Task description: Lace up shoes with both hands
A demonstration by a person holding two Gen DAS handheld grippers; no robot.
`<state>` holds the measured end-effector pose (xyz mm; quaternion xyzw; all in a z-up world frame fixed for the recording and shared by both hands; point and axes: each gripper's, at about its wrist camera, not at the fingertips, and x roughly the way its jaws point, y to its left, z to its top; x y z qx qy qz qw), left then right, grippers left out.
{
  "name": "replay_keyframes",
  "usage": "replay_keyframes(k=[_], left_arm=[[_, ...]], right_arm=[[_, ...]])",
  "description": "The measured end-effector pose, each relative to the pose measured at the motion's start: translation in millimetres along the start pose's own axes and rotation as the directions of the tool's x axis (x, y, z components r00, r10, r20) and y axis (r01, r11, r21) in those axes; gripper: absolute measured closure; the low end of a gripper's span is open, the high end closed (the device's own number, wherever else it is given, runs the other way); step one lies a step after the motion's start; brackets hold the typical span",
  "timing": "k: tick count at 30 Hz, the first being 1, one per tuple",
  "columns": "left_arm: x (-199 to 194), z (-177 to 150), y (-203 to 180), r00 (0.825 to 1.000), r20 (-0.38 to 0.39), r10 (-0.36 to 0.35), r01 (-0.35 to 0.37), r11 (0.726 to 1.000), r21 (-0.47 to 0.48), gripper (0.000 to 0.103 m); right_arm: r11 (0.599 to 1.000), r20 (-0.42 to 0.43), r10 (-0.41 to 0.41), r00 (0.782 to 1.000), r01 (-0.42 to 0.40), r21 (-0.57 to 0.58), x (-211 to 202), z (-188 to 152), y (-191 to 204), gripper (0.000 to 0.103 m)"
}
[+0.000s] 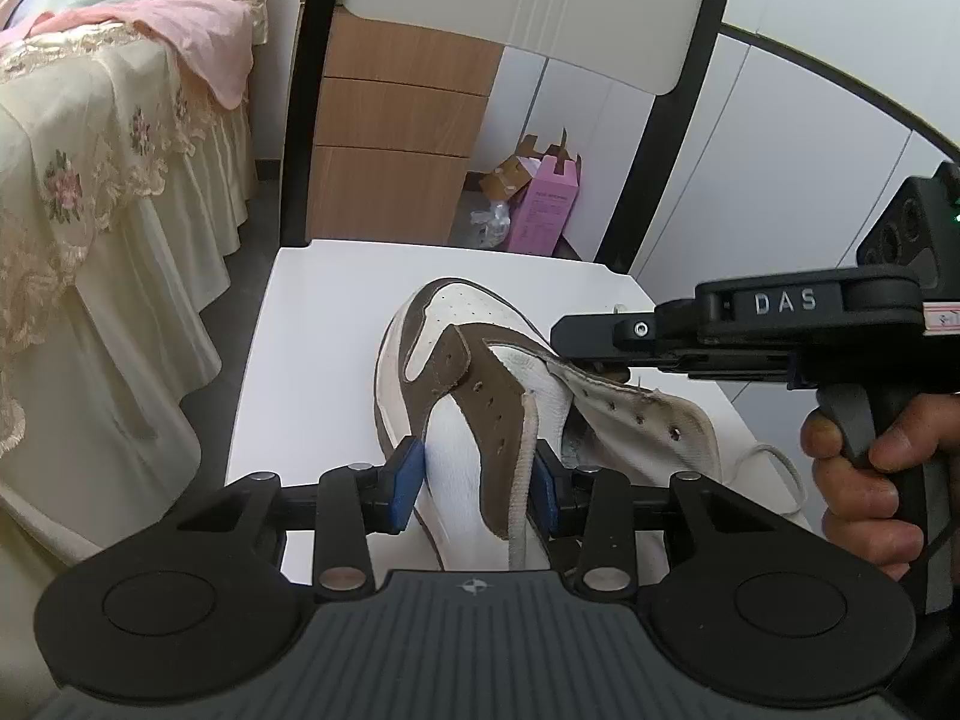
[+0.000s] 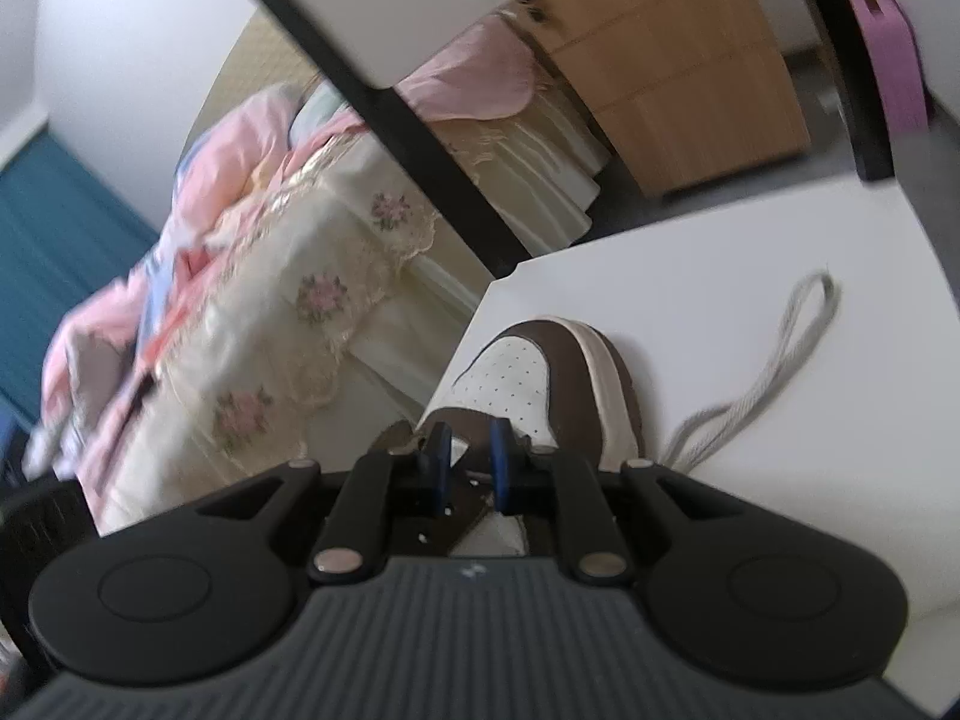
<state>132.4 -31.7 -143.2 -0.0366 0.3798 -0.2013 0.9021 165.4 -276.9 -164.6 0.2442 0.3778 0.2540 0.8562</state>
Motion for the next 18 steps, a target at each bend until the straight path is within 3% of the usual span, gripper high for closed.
replay_keyframes(k=[3, 4, 5, 7, 12, 18], left_arm=[[0.0, -0.5, -3.9, 1.0, 0.003, 0.008, -0.008, 1.0, 0.022, 0.061], [0.0, -0.7, -4.8, 1.0, 0.004, 0.011, -0.011, 1.0, 0.029, 0.061], [0.2, -0.9, -5.6, 1.0, 0.005, 0.013, -0.013, 0.999, 0.035, 0.061], [0.4, -1.2, -6.0, 1.0, 0.006, 0.014, -0.014, 0.999, 0.041, 0.061], [1.0, -1.8, -6.3, 1.0, 0.007, 0.014, -0.015, 0.999, 0.049, 0.061], [1.8, -2.5, -8.7, 1.0, 0.009, 0.023, -0.023, 0.997, 0.068, 0.061]], right_arm=[[0.997, 0.002, -0.021, 1.0, 0.021, -0.068, -0.4, -1.4, 6.3, 0.09], [0.996, 0.006, -0.032, 0.999, 0.032, -0.087, -0.3, -1.8, 8.7, 0.092], [0.992, 0.013, -0.056, 0.998, 0.057, -0.111, 0.2, -2.4, 12.1, 0.102], [0.988, 0.02, -0.082, 0.996, 0.084, -0.131, 2.7, -3.0, 15.3, 0.102], [0.996, 0.056, -0.074, 0.996, 0.076, -0.036, 1.9, 0.3, 4.8, 0.102], [0.997, 0.129, -0.005, 0.992, -0.006, 0.082, -8.6, 7.0, -6.9, 0.102]])
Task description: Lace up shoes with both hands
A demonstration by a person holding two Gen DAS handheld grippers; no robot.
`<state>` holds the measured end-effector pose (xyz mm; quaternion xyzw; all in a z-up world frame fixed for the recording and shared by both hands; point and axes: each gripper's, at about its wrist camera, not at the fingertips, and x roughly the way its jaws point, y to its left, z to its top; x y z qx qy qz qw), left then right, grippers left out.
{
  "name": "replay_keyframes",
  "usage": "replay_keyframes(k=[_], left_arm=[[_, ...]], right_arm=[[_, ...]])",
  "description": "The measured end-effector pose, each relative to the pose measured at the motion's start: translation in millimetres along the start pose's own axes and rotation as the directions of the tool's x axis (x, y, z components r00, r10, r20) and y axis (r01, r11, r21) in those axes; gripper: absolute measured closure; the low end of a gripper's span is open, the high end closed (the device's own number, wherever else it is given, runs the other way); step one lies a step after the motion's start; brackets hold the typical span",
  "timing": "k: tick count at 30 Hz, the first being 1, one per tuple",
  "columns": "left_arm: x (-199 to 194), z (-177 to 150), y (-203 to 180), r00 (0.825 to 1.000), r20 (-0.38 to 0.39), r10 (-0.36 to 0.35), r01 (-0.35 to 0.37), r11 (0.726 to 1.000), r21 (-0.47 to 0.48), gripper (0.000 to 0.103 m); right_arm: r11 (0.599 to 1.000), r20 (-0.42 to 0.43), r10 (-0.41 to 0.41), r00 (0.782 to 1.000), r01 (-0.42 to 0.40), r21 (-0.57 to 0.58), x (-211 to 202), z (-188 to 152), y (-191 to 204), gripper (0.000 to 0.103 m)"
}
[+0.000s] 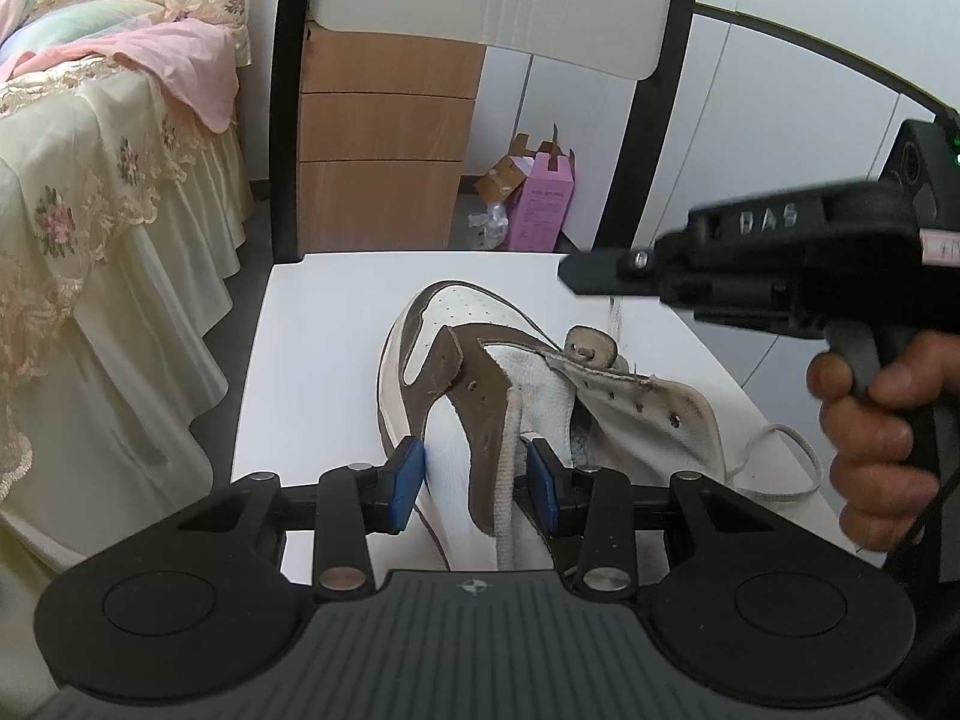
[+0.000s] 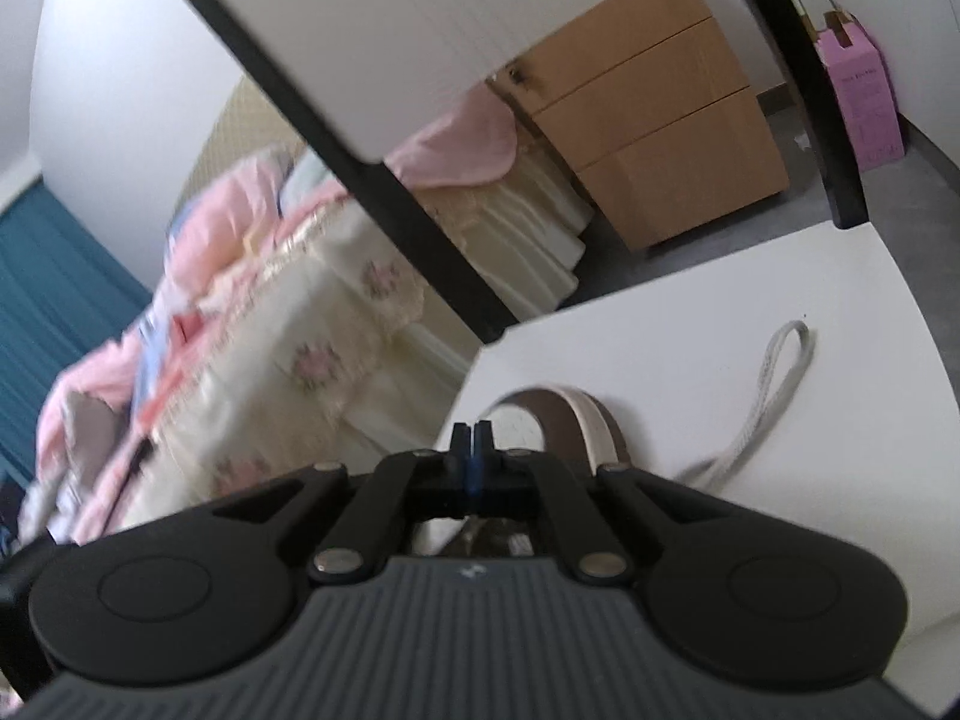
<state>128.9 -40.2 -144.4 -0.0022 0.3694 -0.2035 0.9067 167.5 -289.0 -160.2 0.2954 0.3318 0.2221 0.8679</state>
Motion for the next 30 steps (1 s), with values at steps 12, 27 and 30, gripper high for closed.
replay_keyframes(k=[12, 27, 30], left_arm=[[0.3, 0.6, 5.9, 1.0, -0.001, -0.01, 0.01, 1.0, -0.012, 0.061], [0.6, 4.8, 2.0, 0.999, 0.038, -0.021, 0.02, 0.999, 0.039, 0.061], [1.4, 4.8, -0.1, 0.999, 0.037, -0.015, 0.013, 0.999, 0.053, 0.061]], right_arm=[[0.994, -0.04, 0.083, 0.996, -0.08, 0.071, -8.4, 3.9, 2.3, 0.098], [0.666, 0.022, 0.162, 0.987, -0.126, 0.735, -17.6, -42.1, -71.4, 0.068], [0.613, 0.038, 0.148, 0.988, -0.122, 0.781, -16.3, -48.5, -78.7, 0.073]])
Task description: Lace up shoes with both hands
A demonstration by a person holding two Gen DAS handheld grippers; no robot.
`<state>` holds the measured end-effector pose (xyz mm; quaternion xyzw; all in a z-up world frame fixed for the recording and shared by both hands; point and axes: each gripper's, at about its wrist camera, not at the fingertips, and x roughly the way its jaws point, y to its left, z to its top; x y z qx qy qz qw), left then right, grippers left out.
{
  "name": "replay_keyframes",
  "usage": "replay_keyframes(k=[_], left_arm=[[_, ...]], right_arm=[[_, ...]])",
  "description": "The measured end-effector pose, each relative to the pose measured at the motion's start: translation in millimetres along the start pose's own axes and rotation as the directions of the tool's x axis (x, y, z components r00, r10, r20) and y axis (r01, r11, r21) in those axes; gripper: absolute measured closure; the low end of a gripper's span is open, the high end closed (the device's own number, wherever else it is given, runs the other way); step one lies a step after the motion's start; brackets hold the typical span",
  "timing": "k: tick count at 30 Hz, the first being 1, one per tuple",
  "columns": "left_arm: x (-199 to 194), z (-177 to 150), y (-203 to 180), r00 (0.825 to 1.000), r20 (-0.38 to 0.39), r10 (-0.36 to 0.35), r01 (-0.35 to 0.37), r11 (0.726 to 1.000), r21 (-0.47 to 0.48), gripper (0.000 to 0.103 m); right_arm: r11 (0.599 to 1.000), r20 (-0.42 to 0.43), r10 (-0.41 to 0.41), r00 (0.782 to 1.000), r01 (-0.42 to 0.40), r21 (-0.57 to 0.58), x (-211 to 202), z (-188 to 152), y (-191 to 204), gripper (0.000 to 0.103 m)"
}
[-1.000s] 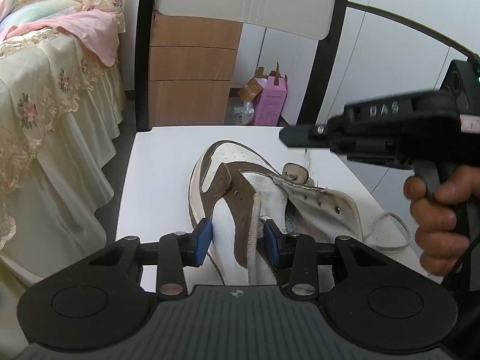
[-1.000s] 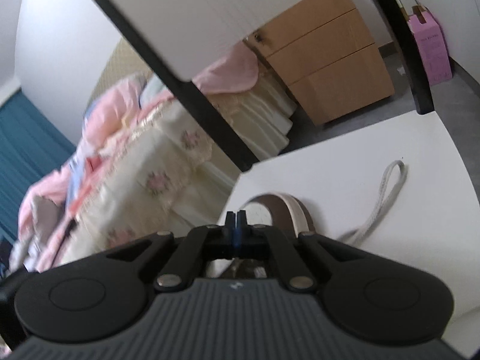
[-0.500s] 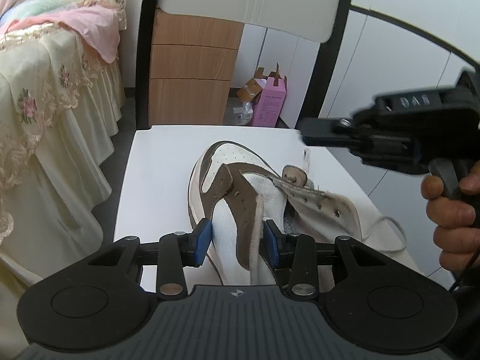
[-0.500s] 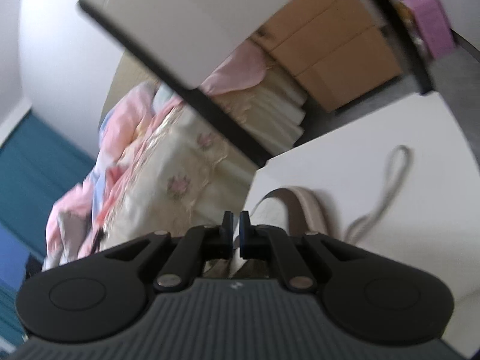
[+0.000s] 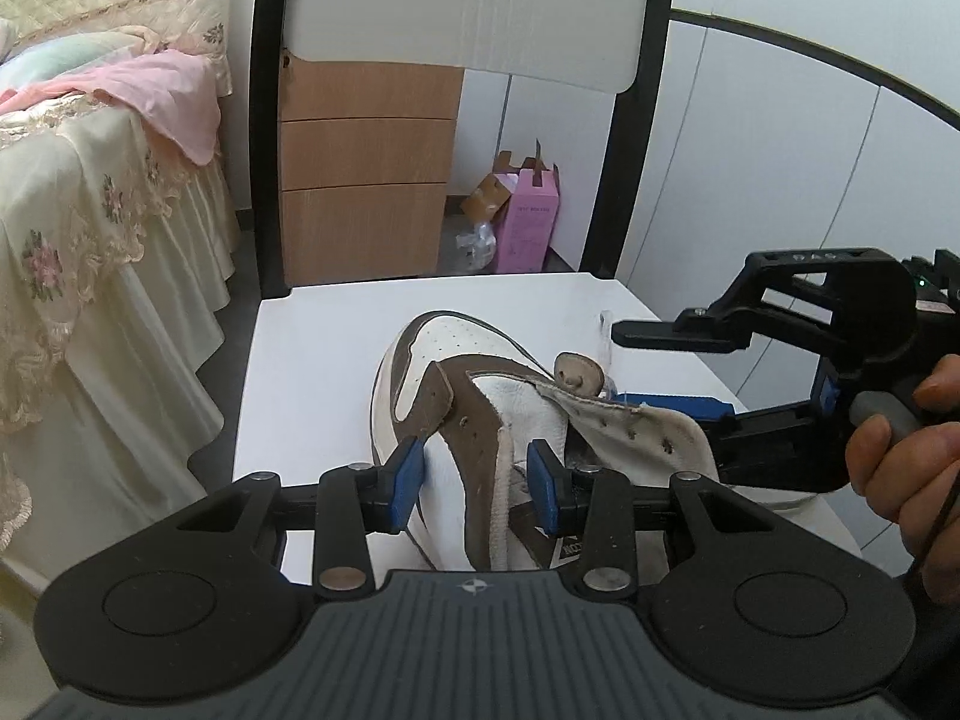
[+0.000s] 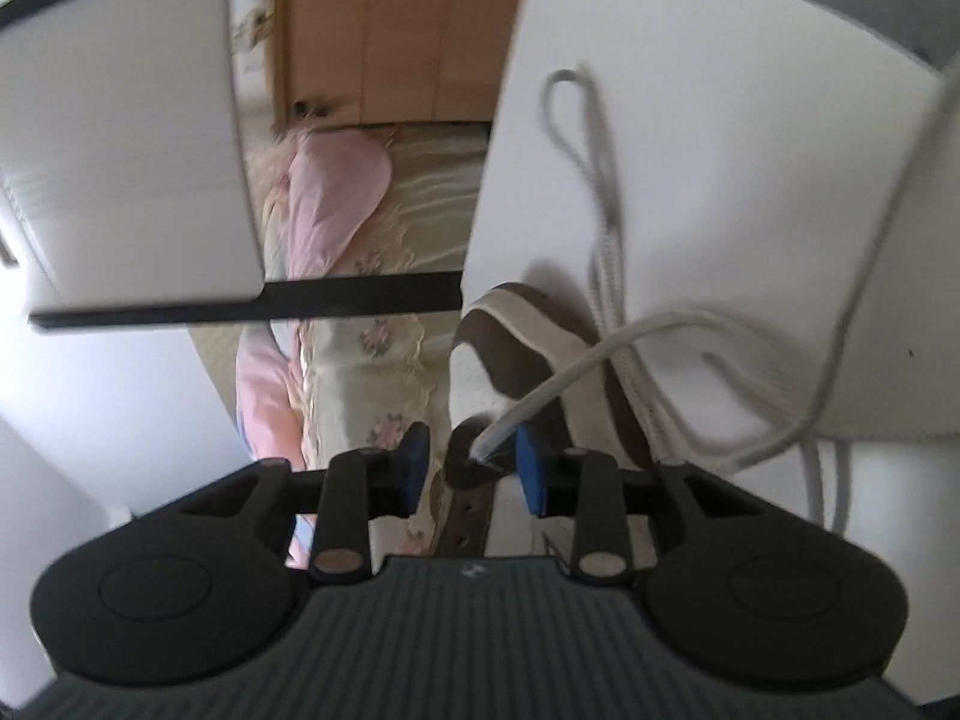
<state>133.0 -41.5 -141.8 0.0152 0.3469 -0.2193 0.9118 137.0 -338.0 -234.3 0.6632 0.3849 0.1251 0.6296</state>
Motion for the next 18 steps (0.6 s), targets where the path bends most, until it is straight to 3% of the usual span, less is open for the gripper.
replay_keyframes(k=[4, 6, 18], left_arm=[[-0.4, -0.1, -0.1, 1.0, -0.001, 0.0, 0.0, 1.0, 0.003, 0.061], [-0.6, -0.2, -0.4, 1.0, -0.001, 0.0, 0.0, 1.0, 0.005, 0.061], [-0.2, -0.2, -1.4, 1.0, 0.001, 0.003, -0.003, 1.0, 0.022, 0.061]], right_arm=[[0.999, 0.012, 0.016, 1.0, -0.016, 0.03, 3.8, 3.1, -4.6, 0.078], [1.0, 0.012, -0.006, 1.0, 0.005, 0.012, 7.3, 4.3, -3.3, 0.09], [1.0, 0.018, 0.009, 1.0, -0.008, -0.009, 6.5, -6.8, -0.1, 0.098]])
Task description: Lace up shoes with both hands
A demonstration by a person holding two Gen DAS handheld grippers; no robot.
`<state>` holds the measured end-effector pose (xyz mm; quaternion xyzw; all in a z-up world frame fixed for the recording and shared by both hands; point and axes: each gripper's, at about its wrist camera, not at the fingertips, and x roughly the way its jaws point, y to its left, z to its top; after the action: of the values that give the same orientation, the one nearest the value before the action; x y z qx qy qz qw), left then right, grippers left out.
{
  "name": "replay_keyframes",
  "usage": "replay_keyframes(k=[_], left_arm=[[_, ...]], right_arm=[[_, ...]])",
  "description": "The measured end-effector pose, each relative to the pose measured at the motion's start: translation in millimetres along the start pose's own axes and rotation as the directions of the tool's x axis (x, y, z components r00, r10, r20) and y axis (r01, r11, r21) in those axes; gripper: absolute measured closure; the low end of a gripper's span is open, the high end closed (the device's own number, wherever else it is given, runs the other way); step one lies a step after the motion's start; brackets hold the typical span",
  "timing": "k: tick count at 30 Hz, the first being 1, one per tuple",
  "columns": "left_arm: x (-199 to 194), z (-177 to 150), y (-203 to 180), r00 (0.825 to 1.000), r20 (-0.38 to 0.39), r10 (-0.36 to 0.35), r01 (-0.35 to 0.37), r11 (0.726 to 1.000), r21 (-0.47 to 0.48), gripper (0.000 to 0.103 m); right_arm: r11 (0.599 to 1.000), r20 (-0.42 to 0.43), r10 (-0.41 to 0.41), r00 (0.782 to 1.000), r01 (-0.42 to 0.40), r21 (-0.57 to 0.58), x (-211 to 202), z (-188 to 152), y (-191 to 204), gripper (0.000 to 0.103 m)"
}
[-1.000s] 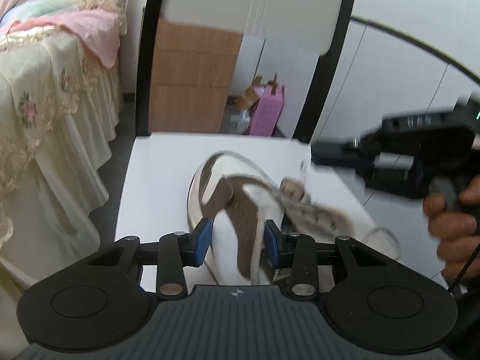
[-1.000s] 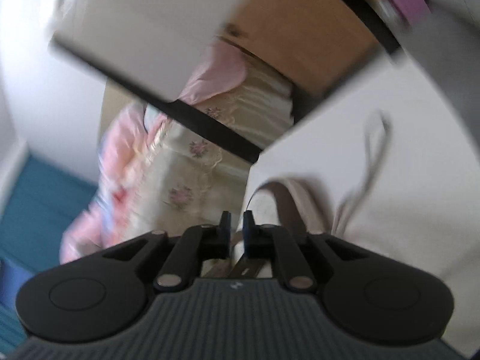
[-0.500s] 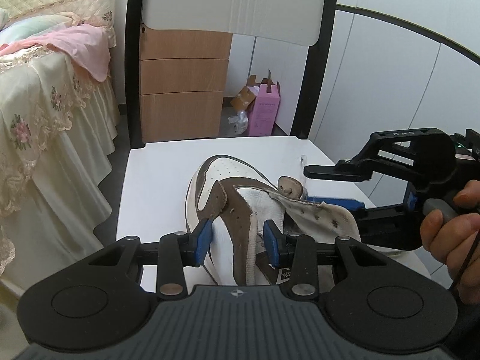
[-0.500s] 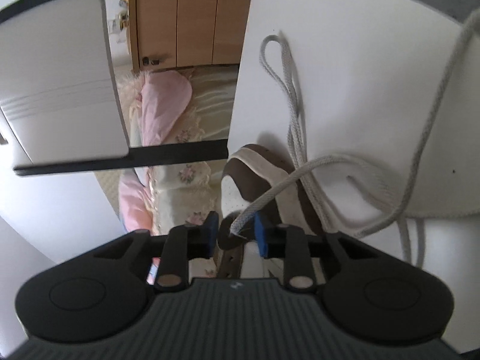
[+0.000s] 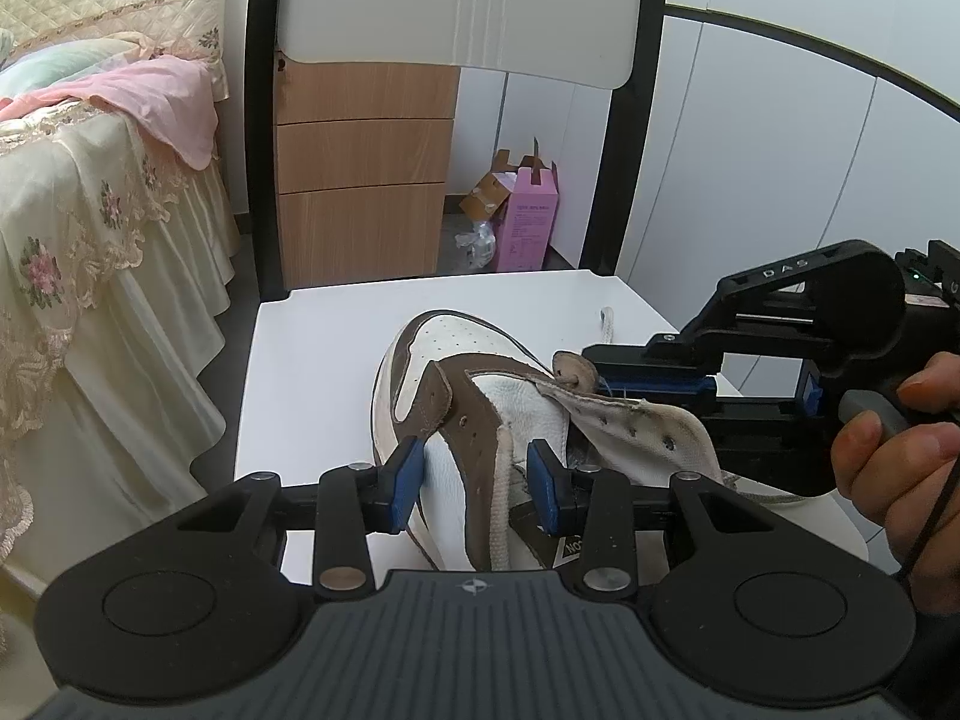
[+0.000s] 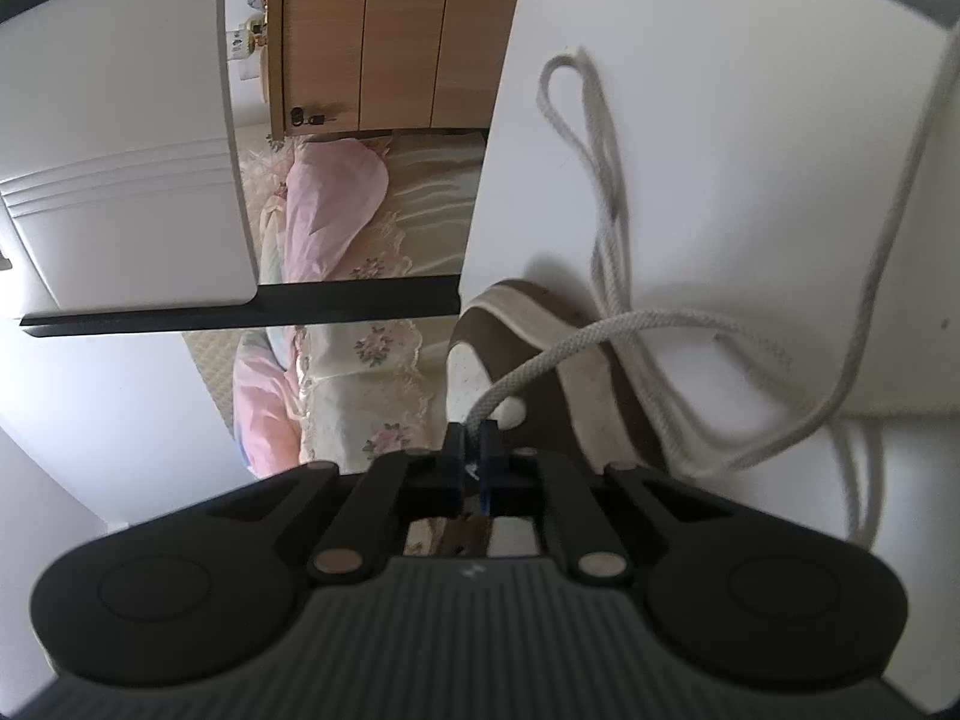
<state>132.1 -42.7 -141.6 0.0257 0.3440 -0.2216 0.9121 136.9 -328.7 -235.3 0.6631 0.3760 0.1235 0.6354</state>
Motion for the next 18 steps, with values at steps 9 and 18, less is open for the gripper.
replay_keyframes(k=[9, 18], left_arm=[[-0.3, -0.5, -1.7, 1.0, -0.001, 0.001, -0.001, 1.0, 0.007, 0.061], [0.5, -1.2, -6.3, 1.0, 0.0, 0.01, -0.01, 1.0, 0.016, 0.061]], right_arm=[[0.999, -0.016, 0.021, 1.0, -0.02, 0.046, -2.2, 1.2, -5.4, 0.094], [0.98, -0.06, -0.069, 0.996, 0.056, -0.191, -12.2, 21.4, 38.7, 0.075]])
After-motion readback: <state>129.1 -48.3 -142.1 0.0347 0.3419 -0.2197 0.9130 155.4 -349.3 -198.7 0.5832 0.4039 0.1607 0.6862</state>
